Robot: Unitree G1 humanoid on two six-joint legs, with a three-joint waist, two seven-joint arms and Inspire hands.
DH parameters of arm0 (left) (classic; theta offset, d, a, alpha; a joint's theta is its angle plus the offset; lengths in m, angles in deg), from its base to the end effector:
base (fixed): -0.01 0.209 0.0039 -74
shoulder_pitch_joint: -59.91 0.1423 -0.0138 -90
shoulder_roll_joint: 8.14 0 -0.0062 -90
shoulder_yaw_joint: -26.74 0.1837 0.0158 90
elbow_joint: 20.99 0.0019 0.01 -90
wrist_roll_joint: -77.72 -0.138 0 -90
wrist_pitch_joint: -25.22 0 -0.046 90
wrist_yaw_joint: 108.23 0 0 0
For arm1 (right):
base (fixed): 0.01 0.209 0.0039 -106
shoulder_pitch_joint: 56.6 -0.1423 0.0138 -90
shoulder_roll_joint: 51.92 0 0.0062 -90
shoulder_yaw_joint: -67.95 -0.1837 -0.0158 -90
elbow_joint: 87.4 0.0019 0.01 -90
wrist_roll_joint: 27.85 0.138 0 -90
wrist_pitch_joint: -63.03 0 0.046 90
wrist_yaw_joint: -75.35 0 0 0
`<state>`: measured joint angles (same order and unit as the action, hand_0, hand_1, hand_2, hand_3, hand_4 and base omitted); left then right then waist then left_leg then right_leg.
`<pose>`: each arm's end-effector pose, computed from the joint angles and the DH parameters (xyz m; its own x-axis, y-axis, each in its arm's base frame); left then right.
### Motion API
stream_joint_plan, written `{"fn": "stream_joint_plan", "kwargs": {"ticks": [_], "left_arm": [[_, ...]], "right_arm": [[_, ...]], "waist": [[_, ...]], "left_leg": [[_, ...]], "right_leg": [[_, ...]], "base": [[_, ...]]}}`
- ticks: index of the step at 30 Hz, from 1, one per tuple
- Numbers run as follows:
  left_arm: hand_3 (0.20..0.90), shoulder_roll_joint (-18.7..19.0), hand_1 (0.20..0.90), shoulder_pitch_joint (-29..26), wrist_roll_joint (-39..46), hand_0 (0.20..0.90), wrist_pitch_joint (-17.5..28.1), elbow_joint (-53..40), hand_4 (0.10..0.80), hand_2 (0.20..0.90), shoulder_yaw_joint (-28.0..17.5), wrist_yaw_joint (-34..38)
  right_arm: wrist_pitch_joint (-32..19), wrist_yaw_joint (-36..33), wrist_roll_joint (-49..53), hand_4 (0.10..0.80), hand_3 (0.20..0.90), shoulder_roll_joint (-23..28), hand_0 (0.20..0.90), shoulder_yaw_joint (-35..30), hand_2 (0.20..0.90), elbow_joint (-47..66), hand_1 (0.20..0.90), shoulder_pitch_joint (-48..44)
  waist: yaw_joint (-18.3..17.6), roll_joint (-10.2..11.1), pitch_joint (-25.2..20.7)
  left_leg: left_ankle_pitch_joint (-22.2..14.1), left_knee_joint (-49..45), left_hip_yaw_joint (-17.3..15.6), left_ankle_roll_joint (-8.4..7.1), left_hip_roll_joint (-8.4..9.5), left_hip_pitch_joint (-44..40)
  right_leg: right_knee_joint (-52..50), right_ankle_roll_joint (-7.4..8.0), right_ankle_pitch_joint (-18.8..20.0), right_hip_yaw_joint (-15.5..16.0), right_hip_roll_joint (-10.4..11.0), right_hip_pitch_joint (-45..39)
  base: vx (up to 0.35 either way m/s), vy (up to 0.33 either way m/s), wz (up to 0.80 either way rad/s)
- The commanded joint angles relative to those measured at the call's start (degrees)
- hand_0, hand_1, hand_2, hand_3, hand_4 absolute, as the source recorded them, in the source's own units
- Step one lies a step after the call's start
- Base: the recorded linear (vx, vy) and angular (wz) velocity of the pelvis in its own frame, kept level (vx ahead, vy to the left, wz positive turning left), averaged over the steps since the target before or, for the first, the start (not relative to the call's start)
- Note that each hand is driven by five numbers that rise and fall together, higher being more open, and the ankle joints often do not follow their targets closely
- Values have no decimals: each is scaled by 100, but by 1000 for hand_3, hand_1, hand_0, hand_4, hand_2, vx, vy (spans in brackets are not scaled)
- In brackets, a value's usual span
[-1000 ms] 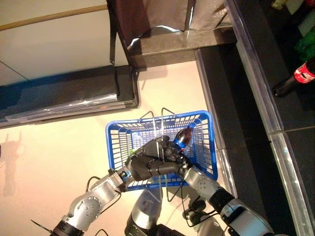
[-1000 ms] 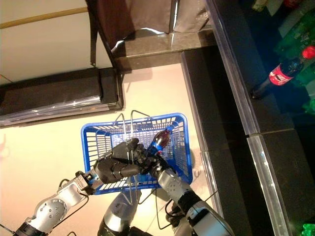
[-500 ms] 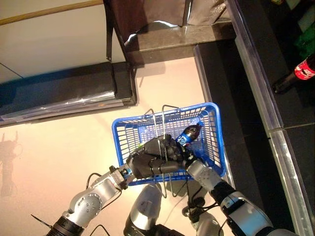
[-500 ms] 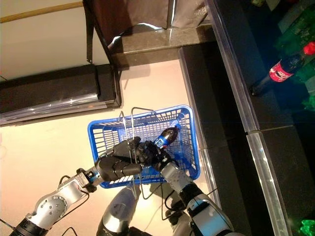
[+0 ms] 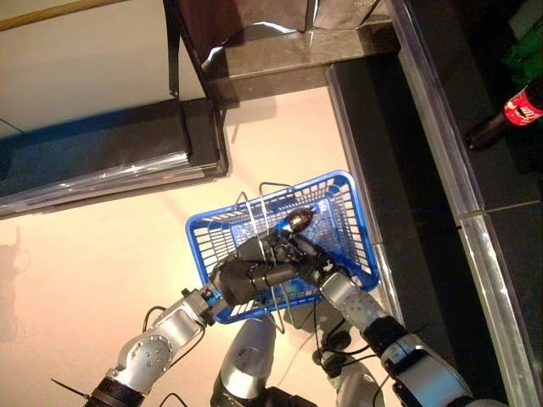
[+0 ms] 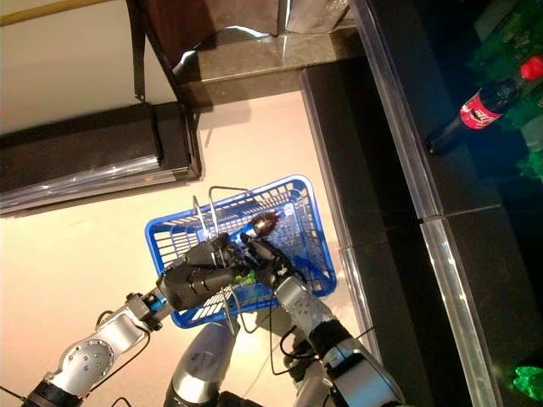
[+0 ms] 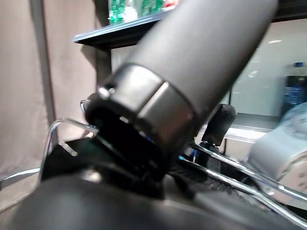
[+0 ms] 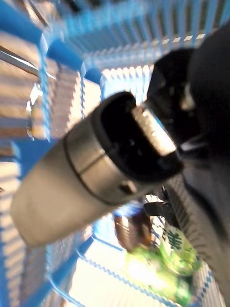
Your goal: Pick up the drink and place into the basket.
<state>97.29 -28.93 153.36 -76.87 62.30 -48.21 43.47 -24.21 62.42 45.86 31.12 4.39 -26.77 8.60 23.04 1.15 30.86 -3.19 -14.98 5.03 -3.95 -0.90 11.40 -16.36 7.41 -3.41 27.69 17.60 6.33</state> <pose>0.1901 0.1877 0.0548 0.7092 -0.6856 0.1641 0.5592 0.4053 -0.7232 0.2629 -0.0909 0.0313 0.8715 0.2954 -0.3915 0.0949 0.6816 0.7255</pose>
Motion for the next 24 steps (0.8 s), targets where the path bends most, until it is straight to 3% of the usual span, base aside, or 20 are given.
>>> {"fn": "stream_joint_plan", "kwargs": {"ticks": [1,6,13,18,24], "left_arm": [[200,-748,300,-499,772,300,868,-2217,100,300,-441,-1136],[200,-944,300,-290,560,300,1022,-2049,100,300,-498,-1104],[200,-1123,300,24,430,300,1319,-1580,100,300,-730,-927],[200,-1224,300,181,283,300,1489,-1210,100,300,-849,-666],[200,-1356,300,351,11,300,1858,-635,100,300,-1001,-11]], "right_arm": [[-378,512,-577,800,900,-41,900,97,900,1438,900,-53],[-534,634,-965,800,900,139,900,121,900,2497,900,388],[-412,1501,-1266,800,900,608,900,-109,900,4101,900,1147],[-455,2200,-1232,800,900,711,900,-255,900,4635,900,1521],[-579,2396,-1626,800,900,767,900,-443,900,4866,900,1940]], "waist": [[-175,-31,-212],[-290,56,-232],[-523,169,-347],[-643,280,-489],[-843,359,-733]], "left_leg": [[181,-229,-317,411,303,288],[175,-203,-373,426,265,245],[157,-134,-522,424,191,114],[90,-119,-622,420,149,-26],[48,-17,-786,407,92,-272]], "right_leg": [[186,-126,368,-1,-310,-213],[217,-106,380,-86,-359,-200],[327,-56,404,-283,-453,-241],[441,-13,414,-408,-510,-354],[622,45,442,-671,-588,-490]], "base": [[0,0,0],[-15,-14,-8],[-17,2,-11],[9,-23,-12],[22,7,-12]]}}
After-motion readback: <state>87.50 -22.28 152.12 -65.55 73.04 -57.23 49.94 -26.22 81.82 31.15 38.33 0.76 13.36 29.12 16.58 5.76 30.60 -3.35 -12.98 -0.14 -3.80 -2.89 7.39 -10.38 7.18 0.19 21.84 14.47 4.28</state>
